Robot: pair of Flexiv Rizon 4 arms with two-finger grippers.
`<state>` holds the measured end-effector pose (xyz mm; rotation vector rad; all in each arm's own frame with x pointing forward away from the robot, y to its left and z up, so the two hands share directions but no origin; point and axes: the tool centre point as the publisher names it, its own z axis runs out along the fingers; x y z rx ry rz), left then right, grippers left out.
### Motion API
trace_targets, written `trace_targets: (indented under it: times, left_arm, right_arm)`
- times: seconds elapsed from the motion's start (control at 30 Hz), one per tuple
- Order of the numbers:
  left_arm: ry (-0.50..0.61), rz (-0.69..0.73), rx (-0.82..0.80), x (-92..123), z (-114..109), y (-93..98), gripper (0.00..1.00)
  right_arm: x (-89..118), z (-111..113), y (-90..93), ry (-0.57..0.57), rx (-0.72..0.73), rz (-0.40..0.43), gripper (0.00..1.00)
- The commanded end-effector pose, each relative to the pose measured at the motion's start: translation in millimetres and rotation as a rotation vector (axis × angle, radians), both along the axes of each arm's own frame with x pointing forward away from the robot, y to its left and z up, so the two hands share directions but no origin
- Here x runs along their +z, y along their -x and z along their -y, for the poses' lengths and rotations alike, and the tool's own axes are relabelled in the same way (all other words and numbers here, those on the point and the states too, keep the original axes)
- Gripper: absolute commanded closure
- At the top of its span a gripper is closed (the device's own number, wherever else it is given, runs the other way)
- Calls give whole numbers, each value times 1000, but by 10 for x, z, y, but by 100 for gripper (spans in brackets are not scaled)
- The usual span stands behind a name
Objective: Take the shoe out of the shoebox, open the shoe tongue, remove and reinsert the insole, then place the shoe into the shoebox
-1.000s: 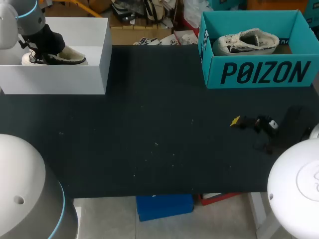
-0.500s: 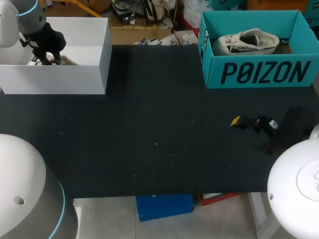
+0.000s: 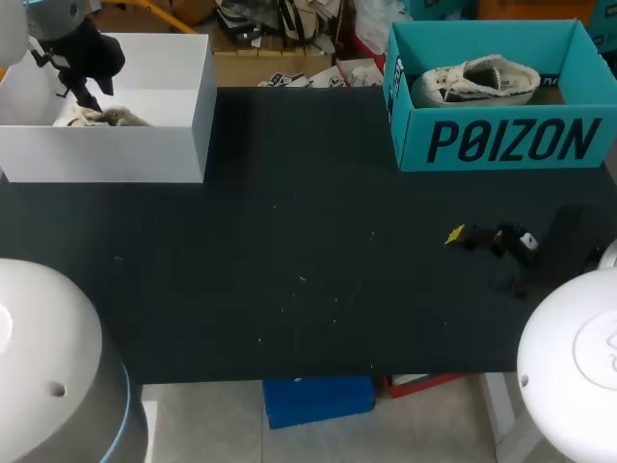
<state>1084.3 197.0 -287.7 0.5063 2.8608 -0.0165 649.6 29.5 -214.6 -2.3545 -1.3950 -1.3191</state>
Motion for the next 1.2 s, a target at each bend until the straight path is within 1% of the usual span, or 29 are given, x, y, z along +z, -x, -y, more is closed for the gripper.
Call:
trace_targets:
  times: [0.03,0.17,0.27,0.3,0.33,0.37,0.4,0.5,0.6,0.67,0.73,0.77,0.8,0.87,0.93,1.0,1.07,1.2]
  left_arm:
    - [-44,-8,7,266,65,127,58]
    - [-39,-8,19,402,86,217,58]
    - [-40,-10,27,569,123,345,62]
    - [-39,-22,30,611,140,389,60]
    - [-35,-33,32,624,146,404,53]
    - [-35,-34,34,646,157,441,37]
    - [-36,-39,39,668,167,481,25]
    - [-27,-54,45,699,202,587,24]
    - [-26,-76,60,702,241,691,28]
    - [-22,-89,61,688,294,767,26]
    - [-18,-104,61,671,368,833,21]
    - [-16,-110,61,659,426,879,16]
    - [-13,-121,58,646,489,927,16]
    - [-17,-128,47,625,627,1014,18]
    - [-19,-136,31,604,756,1081,24]
    - [-26,-134,9,593,906,1154,22]
    - [-24,-140,-10,569,1040,1228,22]
    - [-24,-162,-26,511,1164,1350,20]
  right_arm:
    - [-25,54,12,-40,84,-78,0]
    - [-25,54,12,-40,84,-78,0]
    - [-25,54,12,-40,84,-78,0]
    - [-25,54,12,-40,84,-78,0]
    - [-25,54,12,-40,84,-78,0]
    - [-25,54,12,-40,84,-78,0]
    - [-25,54,12,-40,84,-78,0]
    - [-25,54,12,-40,84,-78,0]
    - [-25,54,12,-40,84,-78,0]
    - [-25,54,12,-40,84,-78,0]
    - [-25,54,12,-40,84,-78,0]
    - [-25,54,12,-40,84,-78,0]
    - [-25,54,12,-40,84,-78,0]
    - [-25,54,12,-40,84,-78,0]
    - [-25,54,12,-40,84,-78,0]
    - [-25,54,12,-40,84,-78,0]
    - [-25,54,12,-40,84,-78,0]
    - [-25,54,12,-40,84,-78,0]
